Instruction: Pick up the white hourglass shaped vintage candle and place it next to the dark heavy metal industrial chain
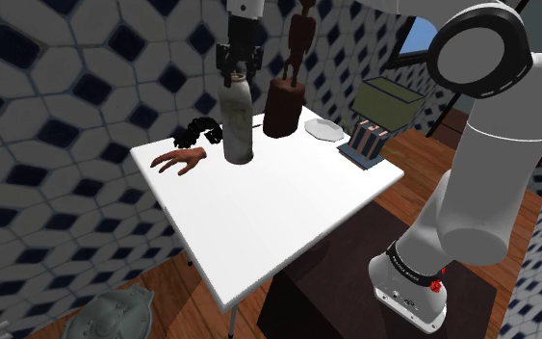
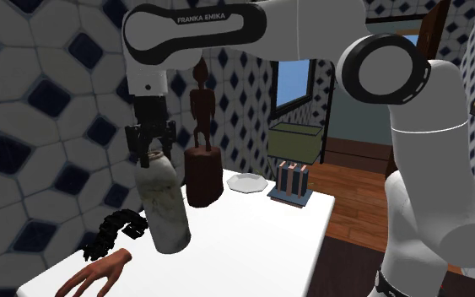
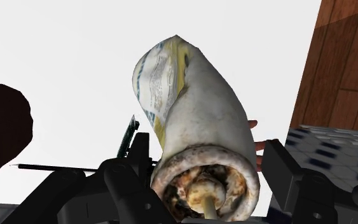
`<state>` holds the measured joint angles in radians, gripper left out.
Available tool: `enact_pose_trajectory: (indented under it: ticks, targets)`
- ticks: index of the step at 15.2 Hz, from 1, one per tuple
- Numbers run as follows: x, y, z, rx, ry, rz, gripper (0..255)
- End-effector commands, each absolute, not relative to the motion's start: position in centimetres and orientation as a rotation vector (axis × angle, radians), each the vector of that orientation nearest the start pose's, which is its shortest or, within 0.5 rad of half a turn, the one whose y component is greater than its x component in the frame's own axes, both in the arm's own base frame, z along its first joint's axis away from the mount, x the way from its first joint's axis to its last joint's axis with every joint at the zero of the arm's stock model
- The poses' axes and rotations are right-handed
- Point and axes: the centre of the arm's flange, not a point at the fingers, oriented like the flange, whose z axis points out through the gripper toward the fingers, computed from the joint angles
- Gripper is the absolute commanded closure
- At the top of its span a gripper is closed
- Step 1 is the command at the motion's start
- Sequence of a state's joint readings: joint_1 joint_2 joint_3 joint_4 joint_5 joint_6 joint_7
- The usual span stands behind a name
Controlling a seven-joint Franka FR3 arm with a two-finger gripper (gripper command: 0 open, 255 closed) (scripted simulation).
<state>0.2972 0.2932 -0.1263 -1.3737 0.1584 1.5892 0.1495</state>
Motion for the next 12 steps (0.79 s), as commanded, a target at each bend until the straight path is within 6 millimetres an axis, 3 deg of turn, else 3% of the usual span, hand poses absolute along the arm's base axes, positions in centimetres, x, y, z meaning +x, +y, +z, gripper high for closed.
enact_pose_trajectory:
  ticks: [1,9,12]
  targets:
    - [62.5,13.7,53.6,-3.03,-0.025,0.138,255]
    - [62.5,13.7,49.4,-3.03,-0.025,0.138,255]
    - [62.5,13.7,49.3,-3.03,-0.025,0.138,255]
